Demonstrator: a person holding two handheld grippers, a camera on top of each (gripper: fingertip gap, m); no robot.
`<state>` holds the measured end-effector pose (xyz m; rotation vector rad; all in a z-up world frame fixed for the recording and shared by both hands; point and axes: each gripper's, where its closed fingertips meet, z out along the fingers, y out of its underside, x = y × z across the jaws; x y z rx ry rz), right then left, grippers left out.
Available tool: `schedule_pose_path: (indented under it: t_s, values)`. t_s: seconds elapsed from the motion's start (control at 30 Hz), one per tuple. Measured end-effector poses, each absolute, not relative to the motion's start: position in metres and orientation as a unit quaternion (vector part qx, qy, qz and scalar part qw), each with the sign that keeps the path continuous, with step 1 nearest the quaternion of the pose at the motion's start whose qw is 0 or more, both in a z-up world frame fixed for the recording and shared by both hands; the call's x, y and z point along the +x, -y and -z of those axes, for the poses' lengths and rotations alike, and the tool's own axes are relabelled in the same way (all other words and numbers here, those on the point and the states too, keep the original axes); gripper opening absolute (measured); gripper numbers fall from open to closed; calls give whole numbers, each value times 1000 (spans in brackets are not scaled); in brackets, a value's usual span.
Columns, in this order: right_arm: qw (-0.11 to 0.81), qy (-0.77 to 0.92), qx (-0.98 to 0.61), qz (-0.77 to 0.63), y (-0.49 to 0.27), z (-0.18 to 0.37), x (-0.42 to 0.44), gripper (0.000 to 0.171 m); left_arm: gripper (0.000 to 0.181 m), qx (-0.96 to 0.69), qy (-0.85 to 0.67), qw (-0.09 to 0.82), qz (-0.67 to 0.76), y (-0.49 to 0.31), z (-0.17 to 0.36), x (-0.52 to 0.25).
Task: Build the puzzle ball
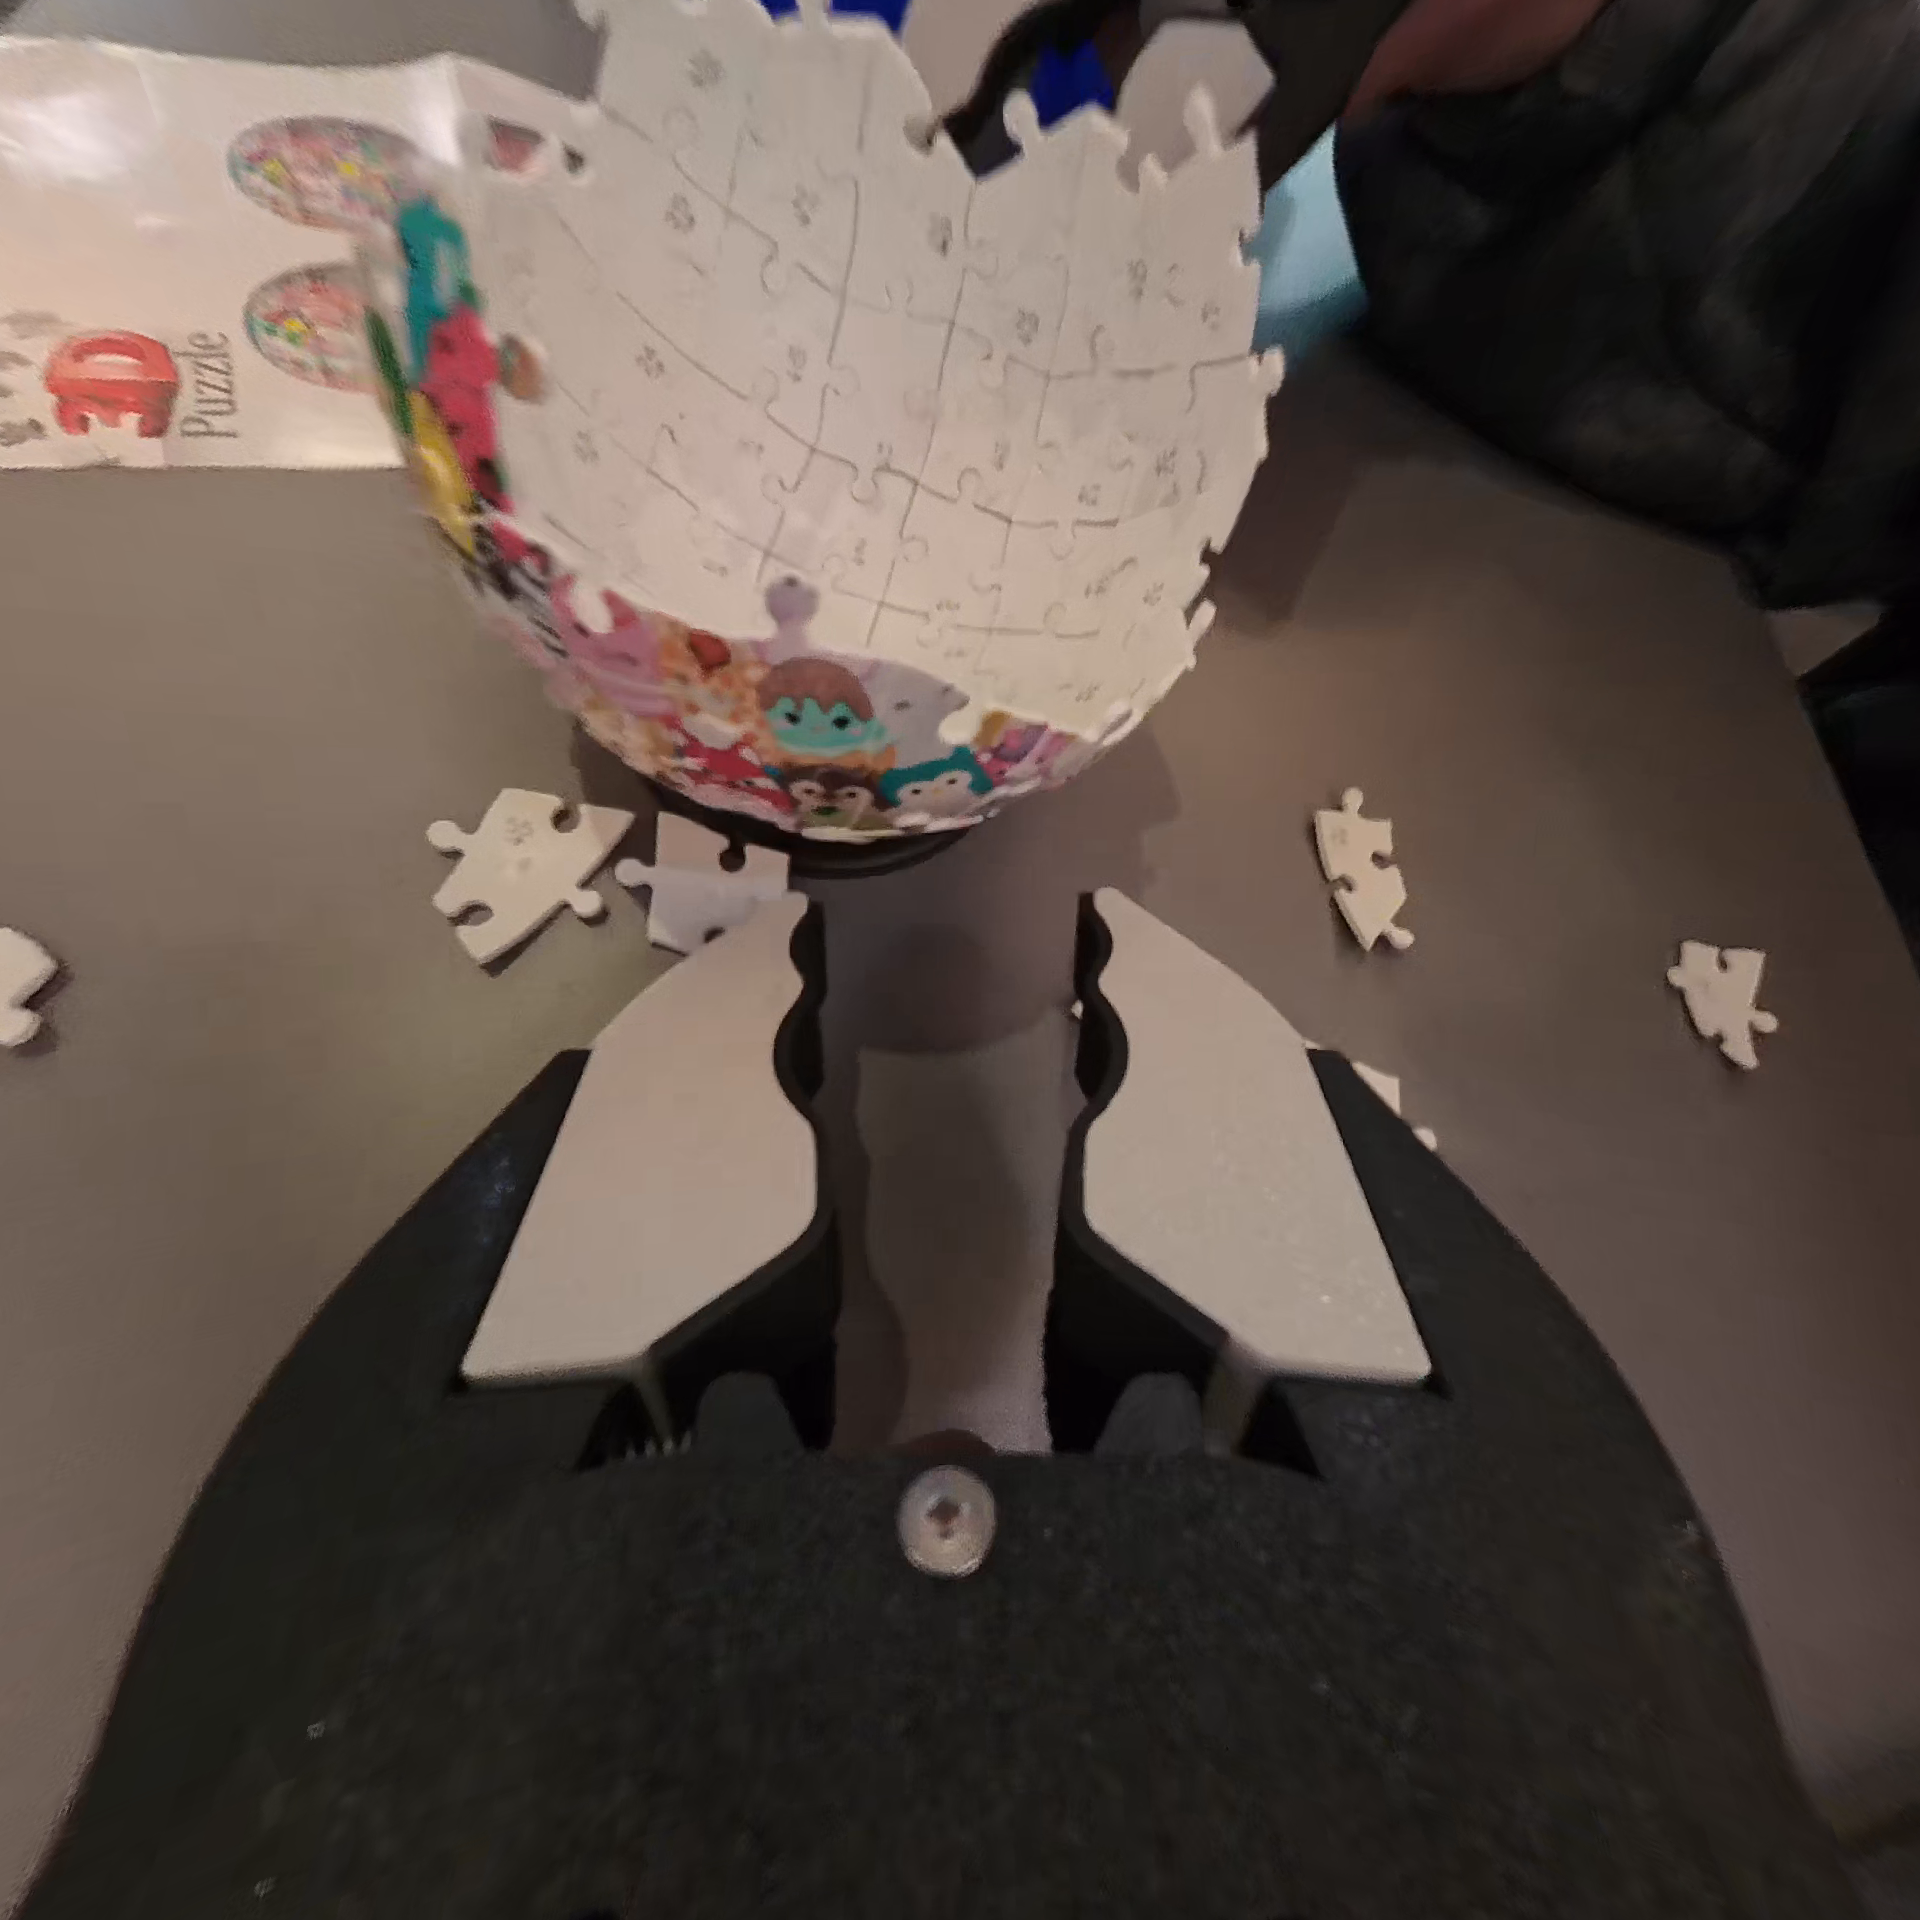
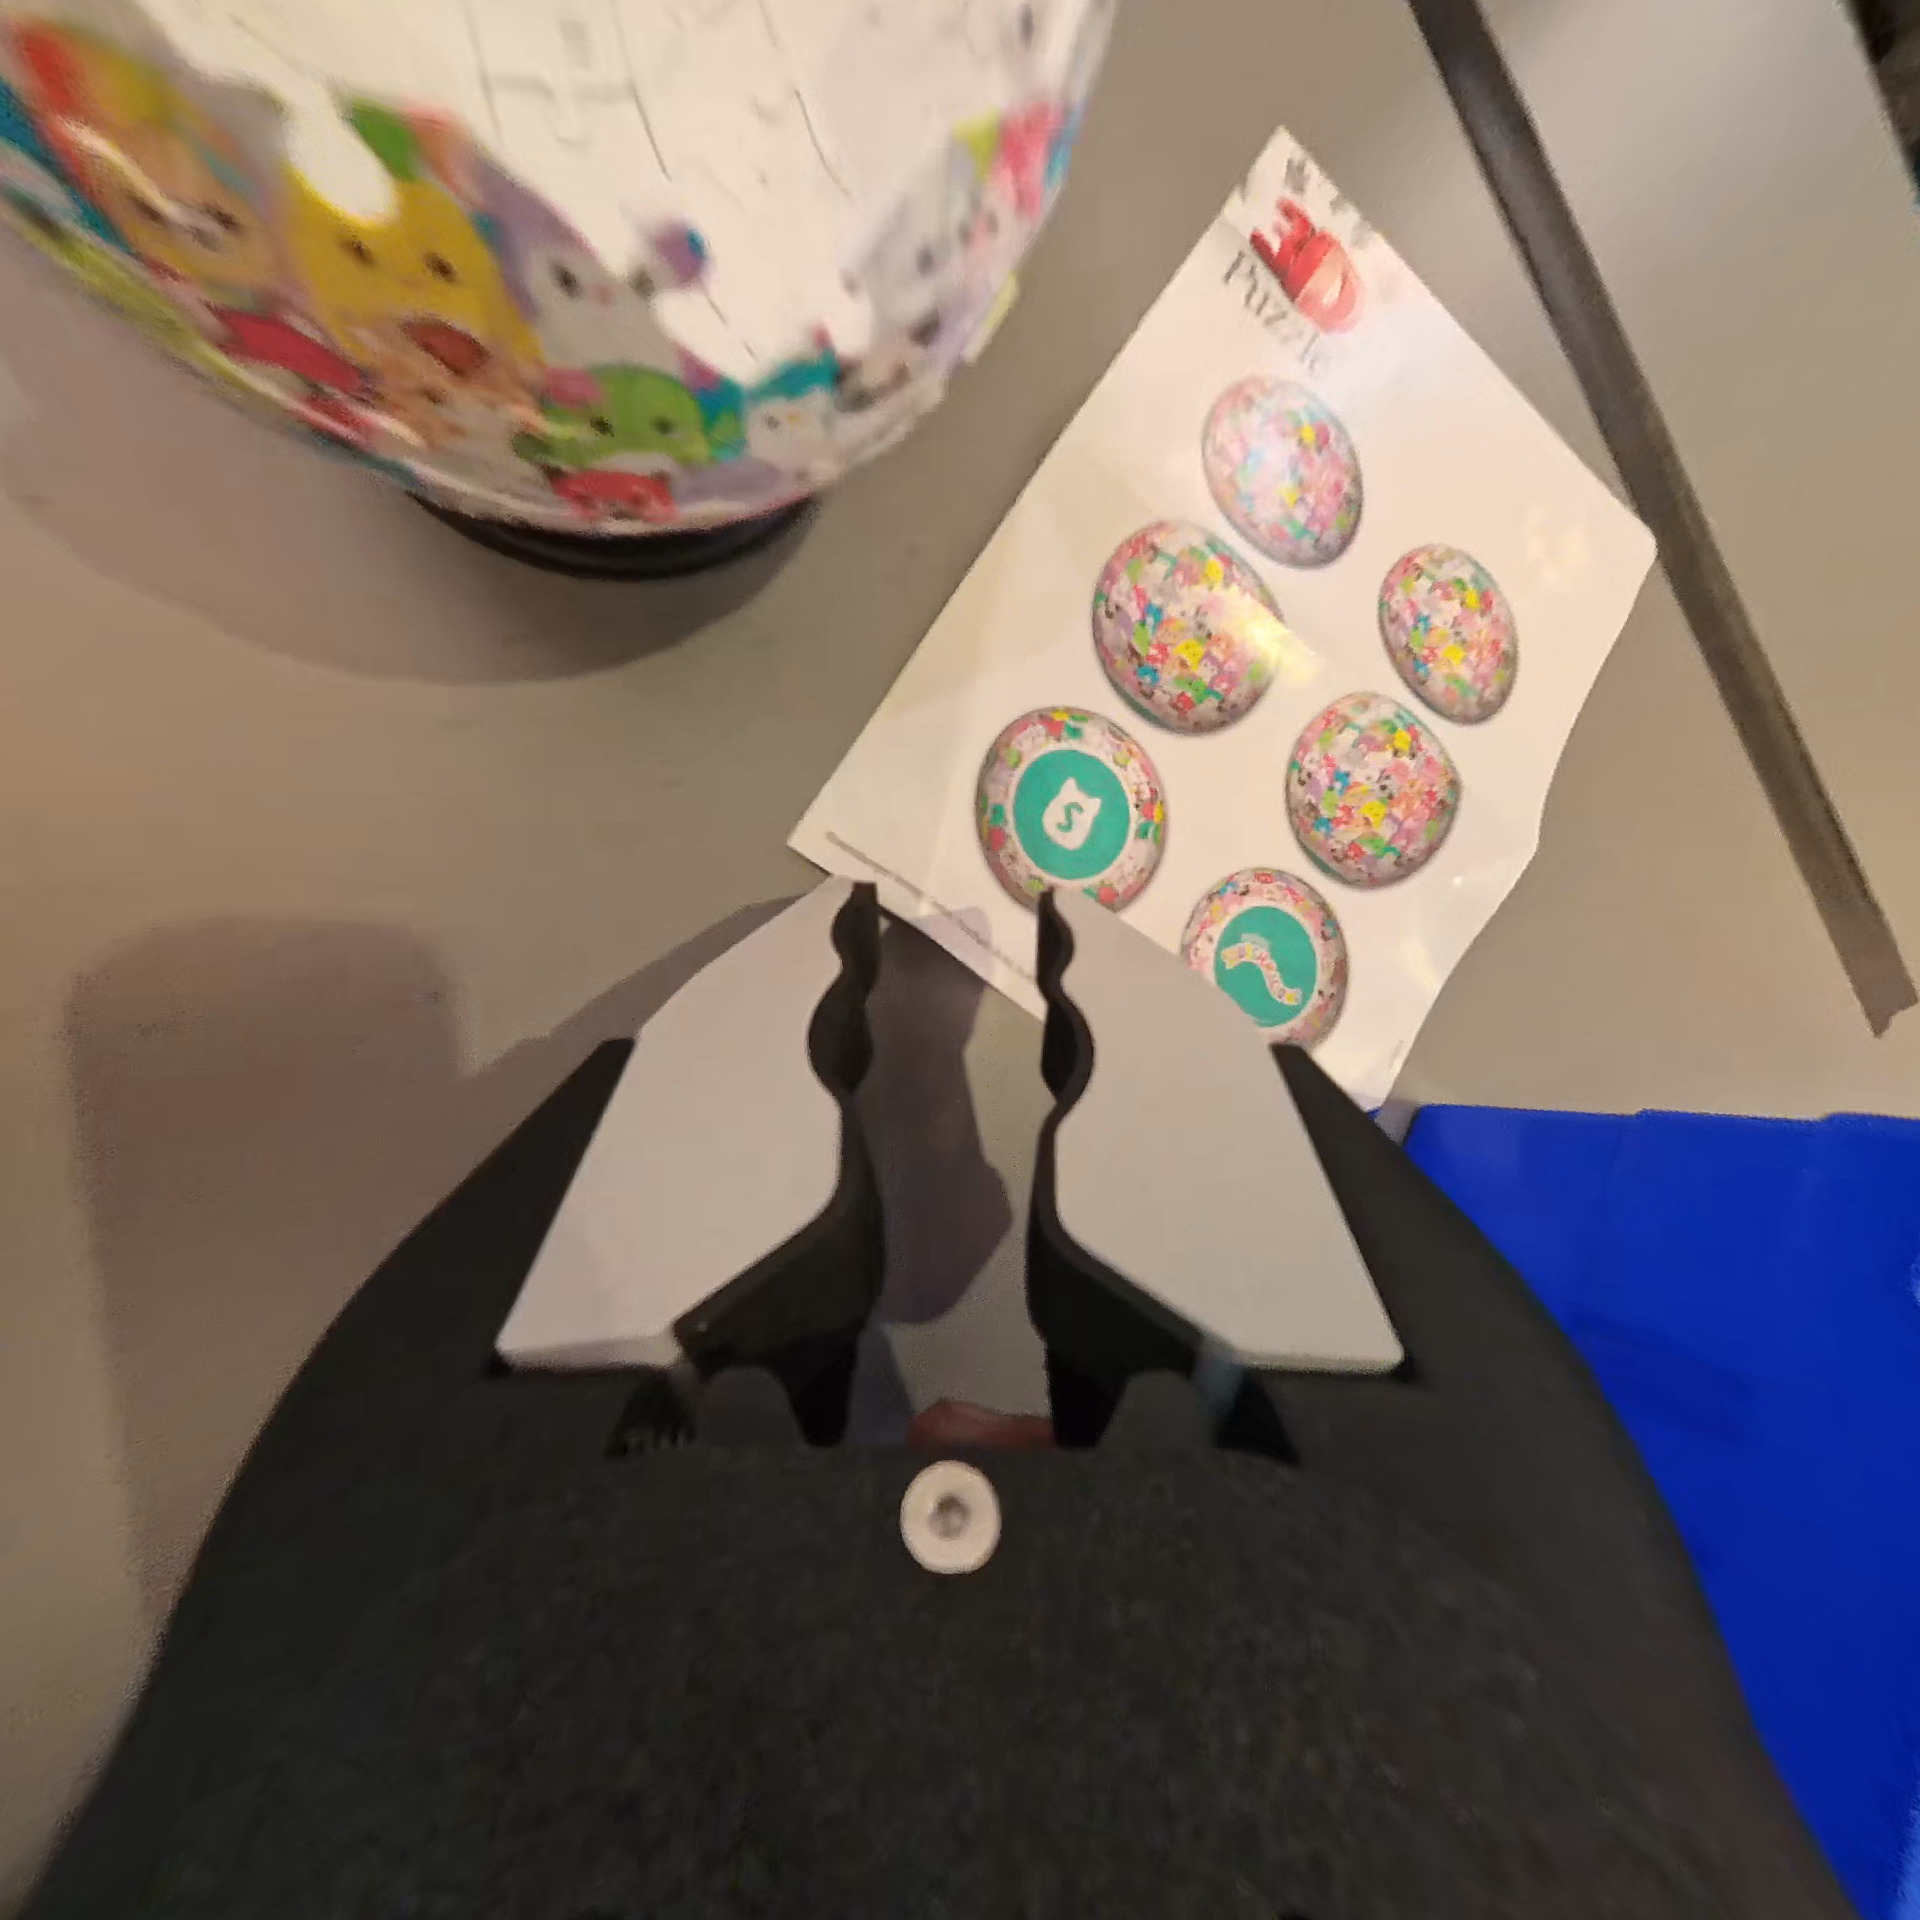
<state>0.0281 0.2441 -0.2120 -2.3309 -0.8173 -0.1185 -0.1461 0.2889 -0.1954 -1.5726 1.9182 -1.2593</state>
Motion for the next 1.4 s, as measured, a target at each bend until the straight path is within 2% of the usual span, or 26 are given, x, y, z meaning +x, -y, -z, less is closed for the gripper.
schedule_pose_path:
  t_s: [0.1,0.2,0.37,0.57,0.63,0.77,0.83,0.9,0.93,1.17,1.3,1.4]
  values:
    - [358,309,-881,37,-245,202,15,20,38,-561,-650,179,481,-295,185,-146]
    - [375,296,-878,39,-253,204,11,1,32,-567,-624,177,508,-303,178,-146]
    - [343,281,-895,48,-255,225,20,0,26,-566,-600,210,525,-314,167,-147]
    - [335,248,-908,30,-249,228,32,0,25,-569,-599,205,525,-314,169,-147]
    - [360,254,-897,34,-256,204,29,1,25,-570,-599,203,525,-314,169,-147]
    - [444,337,-829,54,-283,108,1,3,25,-571,-599,200,525,-314,170,-147]
    - [414,389,-822,25,-296,93,-22,10,25,-571,-600,198,525,-314,170,-147]
    - [329,435,-837,29,-312,107,-31,32,25,-570,-599,199,526,-314,170,-147]
    - [300,455,-838,42,-324,114,-33,33,25,-571,-599,198,526,-314,170,-147]
    - [170,512,-840,54,-352,149,-45,16,24,-583,-588,203,523,-321,170,-145]
    - [154,520,-836,84,-353,151,-40,7,3,-611,-543,292,496,-370,163,-126]
    - [150,522,-834,93,-352,151,-40,3,0,-629,-525,285,497,-398,165,-99]
